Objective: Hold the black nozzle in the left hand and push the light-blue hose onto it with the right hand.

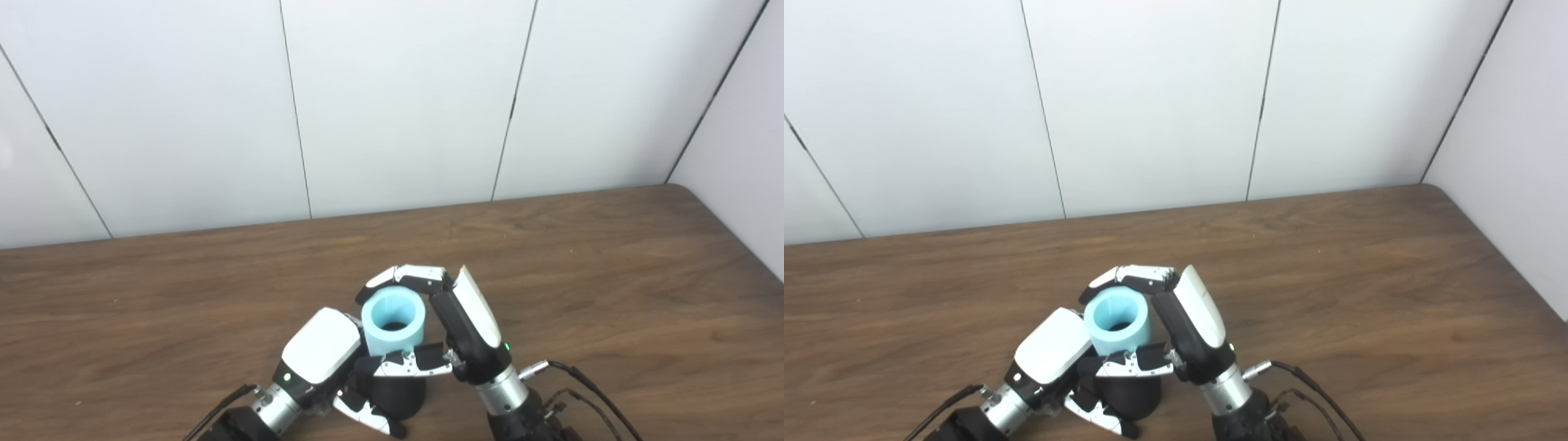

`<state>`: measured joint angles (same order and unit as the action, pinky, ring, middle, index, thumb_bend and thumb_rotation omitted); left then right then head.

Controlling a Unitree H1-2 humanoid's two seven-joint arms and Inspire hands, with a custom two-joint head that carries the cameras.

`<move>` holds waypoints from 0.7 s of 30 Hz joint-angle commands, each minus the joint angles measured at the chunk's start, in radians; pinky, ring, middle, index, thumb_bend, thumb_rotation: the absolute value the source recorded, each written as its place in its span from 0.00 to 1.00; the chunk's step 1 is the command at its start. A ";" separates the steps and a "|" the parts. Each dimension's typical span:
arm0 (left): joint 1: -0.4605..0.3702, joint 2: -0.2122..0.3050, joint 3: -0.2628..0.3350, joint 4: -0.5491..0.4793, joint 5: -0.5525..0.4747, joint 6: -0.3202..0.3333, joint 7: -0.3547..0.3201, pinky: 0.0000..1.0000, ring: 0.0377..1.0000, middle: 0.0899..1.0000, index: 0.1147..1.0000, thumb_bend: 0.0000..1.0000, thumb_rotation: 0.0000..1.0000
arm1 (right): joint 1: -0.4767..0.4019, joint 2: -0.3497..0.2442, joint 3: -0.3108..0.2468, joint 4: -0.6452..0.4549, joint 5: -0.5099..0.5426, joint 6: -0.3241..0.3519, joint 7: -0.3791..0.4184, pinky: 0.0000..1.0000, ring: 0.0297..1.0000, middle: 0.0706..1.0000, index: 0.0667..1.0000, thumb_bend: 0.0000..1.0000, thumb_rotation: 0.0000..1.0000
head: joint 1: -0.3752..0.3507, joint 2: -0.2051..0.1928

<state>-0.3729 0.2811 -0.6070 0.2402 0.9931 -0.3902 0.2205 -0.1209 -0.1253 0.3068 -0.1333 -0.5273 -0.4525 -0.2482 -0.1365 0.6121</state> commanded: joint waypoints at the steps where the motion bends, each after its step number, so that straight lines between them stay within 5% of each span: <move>1: 0.041 0.009 -0.025 0.021 0.027 0.003 -0.023 0.15 0.17 0.42 0.41 0.52 0.00 | -0.020 -0.012 0.000 -0.001 -0.015 -0.016 0.012 0.32 0.38 0.46 0.48 0.51 0.00 | 0.000 0.000; 14: 0.048 0.011 -0.028 0.013 0.027 0.015 -0.038 0.11 0.13 0.42 0.41 0.53 0.00 | -0.009 -0.028 -0.058 -0.021 -0.038 0.009 0.062 0.31 0.38 0.46 0.49 0.51 0.00 | -0.003 -0.003; 21: 0.048 0.015 -0.033 0.009 0.029 0.020 -0.034 0.11 0.12 0.42 0.41 0.53 0.00 | 0.006 -0.002 -0.097 -0.050 0.041 0.067 0.111 0.33 0.39 0.46 0.48 0.52 0.00 | -0.006 -0.002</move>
<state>-0.3676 0.2803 -0.6145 0.2275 0.9938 -0.3688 0.2175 -0.1118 -0.1232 0.2371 -0.1642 -0.5063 -0.4257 -0.1444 -0.1411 0.6090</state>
